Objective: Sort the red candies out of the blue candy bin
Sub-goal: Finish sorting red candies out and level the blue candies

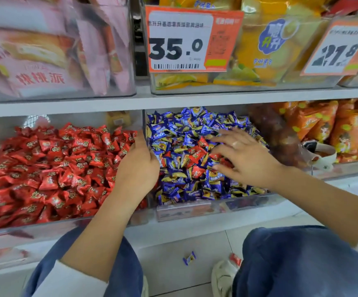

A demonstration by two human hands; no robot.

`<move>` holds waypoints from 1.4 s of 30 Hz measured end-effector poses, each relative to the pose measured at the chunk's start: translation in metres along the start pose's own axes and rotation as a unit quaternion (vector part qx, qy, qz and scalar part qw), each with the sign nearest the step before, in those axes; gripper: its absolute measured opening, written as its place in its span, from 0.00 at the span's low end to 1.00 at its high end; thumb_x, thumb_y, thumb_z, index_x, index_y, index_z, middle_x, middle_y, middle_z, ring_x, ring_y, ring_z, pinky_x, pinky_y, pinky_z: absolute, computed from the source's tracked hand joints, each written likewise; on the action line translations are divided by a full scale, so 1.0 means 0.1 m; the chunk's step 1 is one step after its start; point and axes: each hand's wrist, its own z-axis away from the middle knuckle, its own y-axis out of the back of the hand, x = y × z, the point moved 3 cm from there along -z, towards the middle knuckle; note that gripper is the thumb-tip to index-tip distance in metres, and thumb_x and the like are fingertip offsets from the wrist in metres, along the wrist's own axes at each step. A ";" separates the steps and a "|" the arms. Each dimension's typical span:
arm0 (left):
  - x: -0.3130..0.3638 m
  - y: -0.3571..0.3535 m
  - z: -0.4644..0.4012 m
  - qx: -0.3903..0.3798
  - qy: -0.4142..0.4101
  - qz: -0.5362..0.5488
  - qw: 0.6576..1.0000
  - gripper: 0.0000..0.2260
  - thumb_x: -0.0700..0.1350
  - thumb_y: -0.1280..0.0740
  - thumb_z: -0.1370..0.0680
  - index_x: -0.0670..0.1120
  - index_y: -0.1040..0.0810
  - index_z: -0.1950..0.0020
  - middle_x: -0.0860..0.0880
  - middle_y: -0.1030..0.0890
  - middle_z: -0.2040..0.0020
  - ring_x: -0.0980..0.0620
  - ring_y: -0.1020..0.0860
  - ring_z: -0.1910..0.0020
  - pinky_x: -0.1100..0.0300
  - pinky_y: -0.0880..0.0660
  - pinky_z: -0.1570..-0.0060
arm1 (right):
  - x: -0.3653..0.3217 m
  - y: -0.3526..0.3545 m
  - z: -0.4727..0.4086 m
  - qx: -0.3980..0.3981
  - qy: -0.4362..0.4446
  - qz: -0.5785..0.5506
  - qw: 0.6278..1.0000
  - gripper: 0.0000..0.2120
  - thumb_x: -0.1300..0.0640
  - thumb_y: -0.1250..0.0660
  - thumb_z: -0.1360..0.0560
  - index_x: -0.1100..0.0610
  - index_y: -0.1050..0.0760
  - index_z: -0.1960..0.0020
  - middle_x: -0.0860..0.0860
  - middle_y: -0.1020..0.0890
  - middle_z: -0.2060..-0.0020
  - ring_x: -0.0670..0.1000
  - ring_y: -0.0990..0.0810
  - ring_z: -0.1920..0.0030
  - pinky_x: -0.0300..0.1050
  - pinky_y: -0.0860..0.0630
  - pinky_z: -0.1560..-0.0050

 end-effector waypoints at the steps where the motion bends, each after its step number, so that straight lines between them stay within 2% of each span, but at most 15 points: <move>1: -0.01 -0.01 0.00 0.000 0.001 0.002 1.000 0.24 0.38 0.45 0.20 0.44 0.45 0.24 0.39 0.25 0.44 0.49 0.30 0.64 0.56 0.35 0.61 | -0.19 -0.02 -0.11 0.006 0.053 0.001 0.999 0.18 0.44 0.41 0.25 0.55 0.21 0.47 0.56 0.21 0.42 0.59 0.26 0.36 0.61 0.32 0.34; 4: -0.02 -0.01 0.00 0.003 0.003 0.005 1.000 0.23 0.38 0.45 0.21 0.44 0.43 0.25 0.38 0.25 0.43 0.44 0.28 0.62 0.56 0.36 0.62 | -0.69 -0.28 -0.41 -0.038 0.223 0.026 0.974 0.16 0.45 0.38 0.26 0.51 0.21 0.44 0.52 0.21 0.42 0.56 0.26 0.36 0.55 0.34 0.32; 6: -0.02 -0.01 0.00 0.007 0.005 0.018 1.000 0.23 0.38 0.45 0.21 0.45 0.43 0.26 0.38 0.25 0.42 0.40 0.26 0.56 0.56 0.36 0.61 | -0.89 -0.54 -0.58 -0.091 0.272 0.028 0.958 0.14 0.45 0.35 0.26 0.49 0.21 0.45 0.51 0.20 0.44 0.55 0.26 0.36 0.53 0.34 0.33; 9: -0.03 -0.02 -0.01 0.003 0.010 0.016 1.000 0.26 0.39 0.44 0.21 0.48 0.46 0.24 0.37 0.24 0.42 0.37 0.24 0.52 0.57 0.36 0.61 | -0.97 -0.75 -0.77 -0.195 0.229 0.063 0.952 0.17 0.42 0.39 0.24 0.49 0.22 0.42 0.52 0.21 0.41 0.57 0.32 0.32 0.58 0.42 0.29; 13: -0.06 -0.01 -0.05 0.000 0.018 -0.003 1.000 0.26 0.40 0.44 0.21 0.47 0.48 0.23 0.36 0.25 0.40 0.38 0.25 0.53 0.56 0.36 0.60 | -0.96 -0.80 -0.89 -0.304 0.133 0.174 0.927 0.23 0.43 0.49 0.20 0.50 0.36 0.28 0.53 0.36 0.27 0.60 0.51 0.24 0.66 0.57 0.28; 16: -0.07 -0.01 -0.05 -0.004 0.022 -0.020 1.000 0.27 0.41 0.44 0.20 0.46 0.50 0.23 0.36 0.29 0.34 0.37 0.25 0.47 0.56 0.35 0.57 | -0.87 -0.77 -0.98 -0.361 0.088 0.270 0.888 0.24 0.46 0.46 0.20 0.51 0.40 0.25 0.54 0.41 0.25 0.62 0.59 0.24 0.71 0.60 0.31; 19: -0.06 0.00 -0.04 -0.006 0.015 -0.021 1.000 0.26 0.40 0.44 0.20 0.46 0.48 0.23 0.37 0.28 0.36 0.38 0.24 0.50 0.55 0.35 0.58 | -0.73 -0.66 -0.94 -0.398 0.045 0.293 0.868 0.24 0.47 0.43 0.21 0.50 0.38 0.26 0.55 0.41 0.25 0.64 0.59 0.25 0.73 0.58 0.31; 24: -0.04 0.01 -0.02 -0.008 0.011 -0.020 1.000 0.25 0.39 0.44 0.21 0.45 0.46 0.24 0.38 0.29 0.35 0.42 0.28 0.57 0.55 0.36 0.58 | -0.47 -0.41 -0.76 -0.353 -0.052 0.240 0.903 0.25 0.43 0.46 0.21 0.51 0.39 0.26 0.56 0.39 0.26 0.63 0.51 0.25 0.71 0.52 0.31; 27: -0.05 0.00 -0.04 -0.001 0.009 -0.016 1.000 0.23 0.39 0.44 0.21 0.43 0.43 0.26 0.36 0.28 0.37 0.37 0.26 0.50 0.54 0.34 0.57 | -0.24 -0.19 -0.60 -0.307 -0.104 0.156 0.933 0.24 0.41 0.49 0.21 0.50 0.38 0.27 0.55 0.37 0.27 0.62 0.44 0.27 0.65 0.47 0.30; 29: -0.05 -0.01 -0.04 -0.001 0.011 -0.016 1.000 0.22 0.38 0.44 0.21 0.42 0.42 0.26 0.36 0.28 0.39 0.37 0.26 0.52 0.53 0.34 0.58 | -0.13 -0.10 -0.44 -0.267 -0.133 0.102 0.949 0.24 0.40 0.50 0.21 0.48 0.36 0.29 0.53 0.36 0.28 0.61 0.41 0.28 0.61 0.46 0.29; 32: -0.04 -0.02 -0.03 0.001 0.008 -0.018 1.000 0.22 0.38 0.44 0.22 0.42 0.42 0.27 0.36 0.27 0.43 0.39 0.26 0.58 0.54 0.35 0.61 | -0.02 0.00 -0.20 -0.243 -0.203 0.047 0.947 0.30 0.32 0.55 0.25 0.45 0.33 0.31 0.50 0.36 0.28 0.59 0.39 0.29 0.60 0.46 0.28; 34: -0.04 -0.02 -0.03 0.001 0.008 -0.018 1.000 0.23 0.38 0.44 0.21 0.42 0.43 0.26 0.37 0.26 0.43 0.38 0.25 0.56 0.54 0.35 0.60 | -0.01 0.06 -0.09 -0.257 -0.247 0.006 0.934 0.29 0.30 0.53 0.26 0.40 0.35 0.30 0.48 0.40 0.26 0.58 0.45 0.26 0.61 0.51 0.27; 36: -0.04 -0.02 -0.04 0.000 0.013 -0.021 1.000 0.25 0.39 0.44 0.21 0.43 0.45 0.25 0.37 0.27 0.41 0.37 0.24 0.52 0.53 0.34 0.60 | -0.12 0.13 -0.10 -0.261 -0.235 0.009 0.936 0.28 0.31 0.50 0.25 0.38 0.37 0.29 0.49 0.42 0.25 0.59 0.47 0.25 0.61 0.53 0.27; 38: -0.04 -0.03 -0.04 -0.004 0.017 -0.023 1.000 0.26 0.39 0.44 0.22 0.44 0.47 0.24 0.36 0.25 0.42 0.37 0.23 0.53 0.53 0.33 0.61 | -0.36 0.18 -0.23 -0.235 -0.182 0.037 0.954 0.26 0.34 0.47 0.24 0.41 0.35 0.29 0.51 0.41 0.25 0.61 0.46 0.26 0.60 0.52 0.27; 42: -0.05 -0.03 -0.04 -0.005 0.012 -0.020 1.000 0.27 0.39 0.44 0.22 0.43 0.48 0.24 0.34 0.25 0.41 0.36 0.24 0.51 0.53 0.34 0.61 | -0.90 -0.11 -0.68 -0.236 -0.040 0.035 0.970 0.19 0.47 0.42 0.22 0.54 0.29 0.34 0.56 0.29 0.34 0.59 0.36 0.31 0.56 0.41 0.30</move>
